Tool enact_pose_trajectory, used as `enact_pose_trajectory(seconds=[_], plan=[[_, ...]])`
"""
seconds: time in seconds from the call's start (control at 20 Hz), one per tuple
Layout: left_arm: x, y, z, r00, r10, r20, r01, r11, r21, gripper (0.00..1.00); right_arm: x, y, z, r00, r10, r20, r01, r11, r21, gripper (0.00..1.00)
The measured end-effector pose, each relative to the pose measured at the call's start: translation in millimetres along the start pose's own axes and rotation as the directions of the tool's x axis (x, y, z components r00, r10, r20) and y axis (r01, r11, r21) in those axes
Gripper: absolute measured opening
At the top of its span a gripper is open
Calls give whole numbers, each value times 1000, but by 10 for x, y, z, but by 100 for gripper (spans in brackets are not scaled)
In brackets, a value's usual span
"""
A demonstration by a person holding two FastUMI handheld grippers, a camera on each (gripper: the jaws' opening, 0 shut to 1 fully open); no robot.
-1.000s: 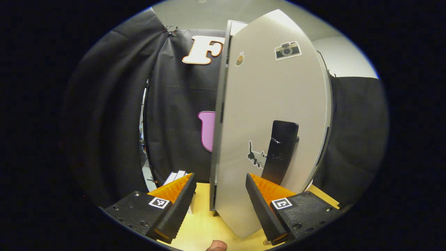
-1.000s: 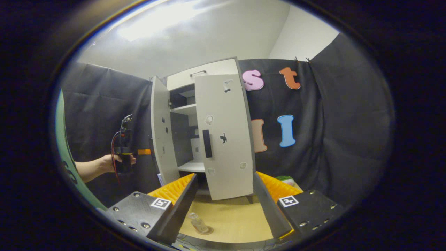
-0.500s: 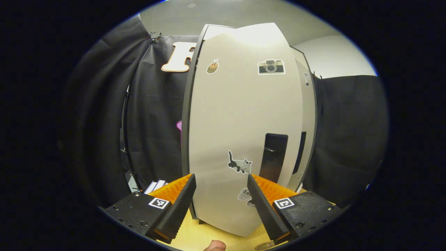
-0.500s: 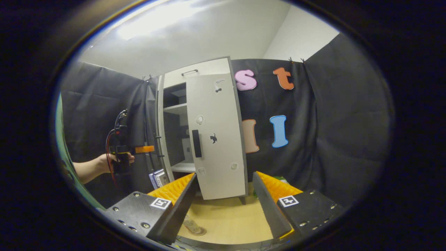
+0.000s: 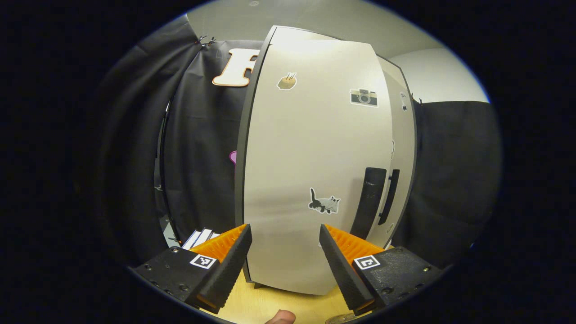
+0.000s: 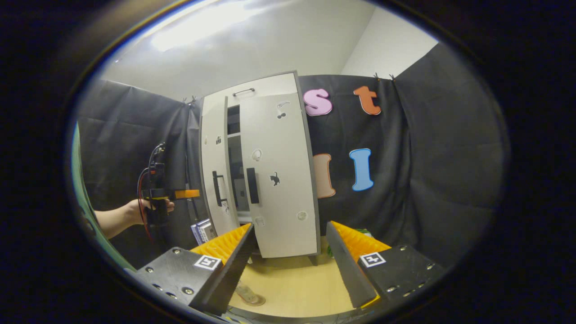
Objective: Grasp the bottle in the cabinet with the left hand and place it on the coaster, then close the right door with the right hand and the left door with the left hand.
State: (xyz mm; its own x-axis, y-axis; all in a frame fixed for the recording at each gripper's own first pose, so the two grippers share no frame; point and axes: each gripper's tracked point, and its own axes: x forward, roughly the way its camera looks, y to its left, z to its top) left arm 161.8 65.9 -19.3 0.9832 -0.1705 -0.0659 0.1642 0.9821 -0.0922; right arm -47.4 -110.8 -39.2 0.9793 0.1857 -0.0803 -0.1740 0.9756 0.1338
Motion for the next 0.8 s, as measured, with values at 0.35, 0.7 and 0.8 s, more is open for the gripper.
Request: enact_pose_trajectory(seconds=[0.35, 0.7, 0.8], plan=[[-257, -5, 23, 1000, 23, 3, -23, 1000, 13, 95, 1, 160, 29, 999, 44, 2, -44, 999, 8, 93], [-629, -120, -41, 1000, 27, -8, -27, 999, 25, 95, -51, 346, 122, 997, 77, 25, -78, 996, 35, 96], [-752, -185, -18, 1000, 31, 3, -32, 999, 33, 95, -71, 411, 172, 995, 89, 34, -90, 995, 35, 96]])
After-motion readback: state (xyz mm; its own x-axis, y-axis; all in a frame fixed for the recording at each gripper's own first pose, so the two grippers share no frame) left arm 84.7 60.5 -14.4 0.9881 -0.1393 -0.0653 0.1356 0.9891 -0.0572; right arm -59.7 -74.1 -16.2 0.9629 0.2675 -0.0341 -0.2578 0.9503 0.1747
